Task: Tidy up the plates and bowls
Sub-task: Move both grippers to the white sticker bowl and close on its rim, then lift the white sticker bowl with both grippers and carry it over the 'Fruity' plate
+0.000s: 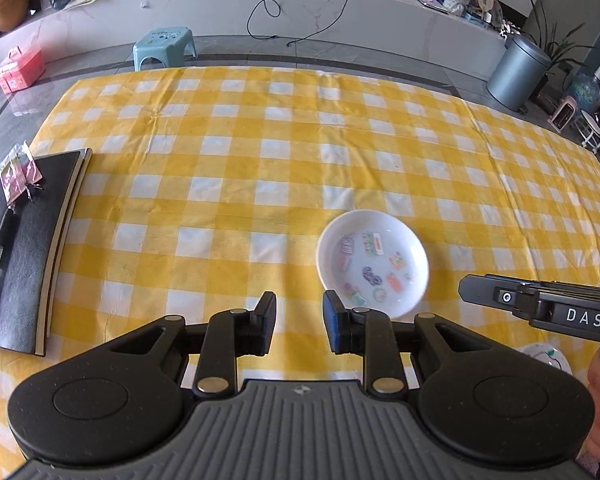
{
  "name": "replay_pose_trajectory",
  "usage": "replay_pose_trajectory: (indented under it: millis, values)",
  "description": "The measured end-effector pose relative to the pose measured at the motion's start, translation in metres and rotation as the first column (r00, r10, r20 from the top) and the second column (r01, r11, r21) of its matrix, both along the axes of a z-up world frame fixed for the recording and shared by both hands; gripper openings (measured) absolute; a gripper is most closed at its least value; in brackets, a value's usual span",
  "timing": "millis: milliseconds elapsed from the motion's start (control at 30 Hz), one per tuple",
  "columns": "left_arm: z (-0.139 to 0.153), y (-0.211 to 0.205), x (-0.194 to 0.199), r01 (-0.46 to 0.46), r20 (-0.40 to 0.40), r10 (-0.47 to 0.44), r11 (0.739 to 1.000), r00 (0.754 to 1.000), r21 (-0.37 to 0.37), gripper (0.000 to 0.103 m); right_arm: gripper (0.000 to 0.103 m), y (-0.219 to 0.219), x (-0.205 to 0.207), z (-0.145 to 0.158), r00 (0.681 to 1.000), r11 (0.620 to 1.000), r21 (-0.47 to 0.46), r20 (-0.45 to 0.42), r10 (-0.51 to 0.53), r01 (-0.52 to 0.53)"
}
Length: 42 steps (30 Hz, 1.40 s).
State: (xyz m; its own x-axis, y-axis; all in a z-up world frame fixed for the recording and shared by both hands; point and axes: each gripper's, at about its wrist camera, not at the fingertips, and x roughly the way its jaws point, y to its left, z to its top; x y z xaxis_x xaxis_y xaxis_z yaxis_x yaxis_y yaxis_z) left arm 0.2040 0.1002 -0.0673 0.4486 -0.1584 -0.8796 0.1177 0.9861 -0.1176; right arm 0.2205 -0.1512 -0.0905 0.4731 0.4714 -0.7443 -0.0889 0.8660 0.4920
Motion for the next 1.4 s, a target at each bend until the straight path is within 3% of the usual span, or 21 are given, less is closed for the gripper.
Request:
replay_pose_trajectory:
  millis: [400, 733, 900, 933, 1133, 1400]
  values:
    - [-0.029, -0.007, 0.045, 0.039, -0.076, -0.045, 0.996, 0.996, -0.078, 0.030, 0.023, 0.015, 0.035, -0.026, 0.997, 0.999, -0.032, -0.080, -0.024, 0.022]
    - [-0.045, -0.023, 0.058, 0.068, -0.135, -0.075, 0.996, 0.988, -0.059, 0.029, 0.015, 0.021, 0.039, -0.037, 0.994, 1.000, -0.008, -0.113, -0.014, 0.013]
    - [-0.044, -0.034, 0.061, 0.082, -0.142, -0.077, 0.996, 0.987, 0.025, 0.013, 0.008, 0.022, 0.038, -0.038, 0.993, 1.000, -0.024, -0.117, -0.022, 0.020]
    - [-0.044, -0.035, 0.061, 0.073, -0.142, -0.069, 0.997, 0.987, 0.028, 0.009, 0.006, 0.020, 0.038, -0.038, 0.993, 0.999, -0.026, -0.116, -0.027, 0.025]
    - [-0.026, -0.036, 0.056, 0.021, -0.116, -0.022, 1.000, 0.993, -0.006, 0.003, 0.004, 0.010, 0.036, -0.030, 0.989, 0.998, -0.018, -0.134, -0.061, 0.059]
    - [0.013, -0.060, 0.029, -0.004, -0.071, 0.001, 0.999, 0.997, -0.047, 0.001, 0.003, -0.022, 0.013, -0.010, 0.980, 0.992, 0.026, -0.160, -0.120, 0.126]
